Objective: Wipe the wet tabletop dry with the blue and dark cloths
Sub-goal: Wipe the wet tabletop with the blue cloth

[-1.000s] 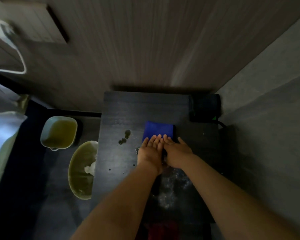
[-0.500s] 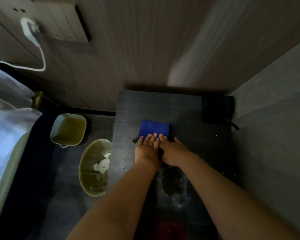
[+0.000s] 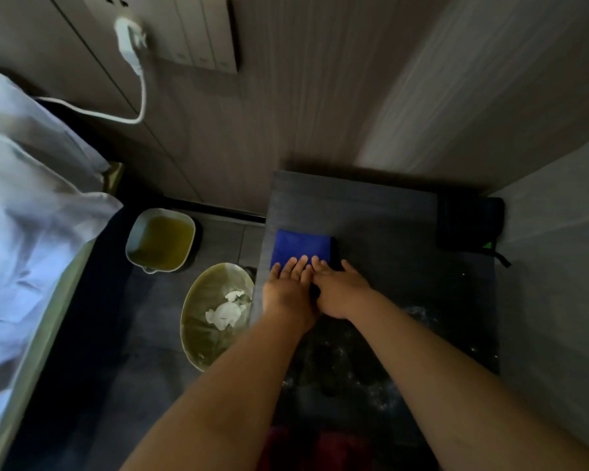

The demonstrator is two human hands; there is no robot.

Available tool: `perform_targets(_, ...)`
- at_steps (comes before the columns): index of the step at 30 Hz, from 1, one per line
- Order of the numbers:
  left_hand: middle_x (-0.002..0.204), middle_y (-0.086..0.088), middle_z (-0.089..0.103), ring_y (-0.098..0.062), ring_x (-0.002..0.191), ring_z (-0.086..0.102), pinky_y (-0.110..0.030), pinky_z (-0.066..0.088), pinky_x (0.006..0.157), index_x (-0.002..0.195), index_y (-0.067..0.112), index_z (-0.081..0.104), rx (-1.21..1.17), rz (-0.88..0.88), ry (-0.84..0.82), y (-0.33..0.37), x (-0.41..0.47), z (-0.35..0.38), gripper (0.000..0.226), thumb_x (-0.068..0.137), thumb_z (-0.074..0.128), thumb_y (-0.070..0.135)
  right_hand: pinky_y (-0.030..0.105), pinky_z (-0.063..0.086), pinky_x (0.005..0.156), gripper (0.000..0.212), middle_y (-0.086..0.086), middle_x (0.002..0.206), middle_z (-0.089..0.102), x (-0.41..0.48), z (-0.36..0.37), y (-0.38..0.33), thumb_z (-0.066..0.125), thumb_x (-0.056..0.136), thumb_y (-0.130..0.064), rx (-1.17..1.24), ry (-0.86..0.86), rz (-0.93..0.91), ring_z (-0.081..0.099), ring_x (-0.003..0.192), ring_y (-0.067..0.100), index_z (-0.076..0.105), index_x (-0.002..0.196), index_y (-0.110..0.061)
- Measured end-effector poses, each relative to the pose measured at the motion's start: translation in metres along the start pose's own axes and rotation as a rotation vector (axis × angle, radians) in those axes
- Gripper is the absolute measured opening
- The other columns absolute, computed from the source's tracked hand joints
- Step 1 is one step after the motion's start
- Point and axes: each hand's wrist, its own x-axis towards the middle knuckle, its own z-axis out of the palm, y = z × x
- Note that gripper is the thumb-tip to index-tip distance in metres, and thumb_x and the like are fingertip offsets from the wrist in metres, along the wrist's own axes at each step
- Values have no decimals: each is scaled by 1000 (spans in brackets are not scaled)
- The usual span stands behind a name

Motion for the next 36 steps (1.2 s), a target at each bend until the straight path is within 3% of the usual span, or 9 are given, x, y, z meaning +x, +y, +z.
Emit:
perform_targets(5,160,-1,-16,-17,148,-12,-41,-3,121,152,15,-10,-9,-16,14,-10,-2,3,82,95,39,49,46,-2,122,72,2,162,-12,2,1,-12,41,98,-28,-2,27,0,-5,150,15,-1,155,-19)
perform_targets(12,161,-1,-16,-17,148,-11,-41,-3,120,152,16,-12,-59,-67,11,-44,-12,10,95,89,40,64,45,-5,120,72,1,162,-10,17,-3,-48,41,98,-27,5,66,-34,-7,150,14,-1,155,-20)
perform_targets(24,161,0,-15,-16,148,-12,-38,2,121,152,17,-11,-197,-52,37,-42,-13,20,100,85,47,64,46,-5,121,74,0,162,-11,17,3,-49,44,97,-19,-17,62,1,-7,149,15,-2,155,-21)
perform_targets(36,160,0,-18,-16,147,-14,-40,0,121,152,17,-14,-145,-51,-45,-35,-34,35,102,85,46,65,47,-5,120,79,1,162,-12,2,23,-59,48,95,-20,-47,6,10,-8,149,15,-4,154,-20)
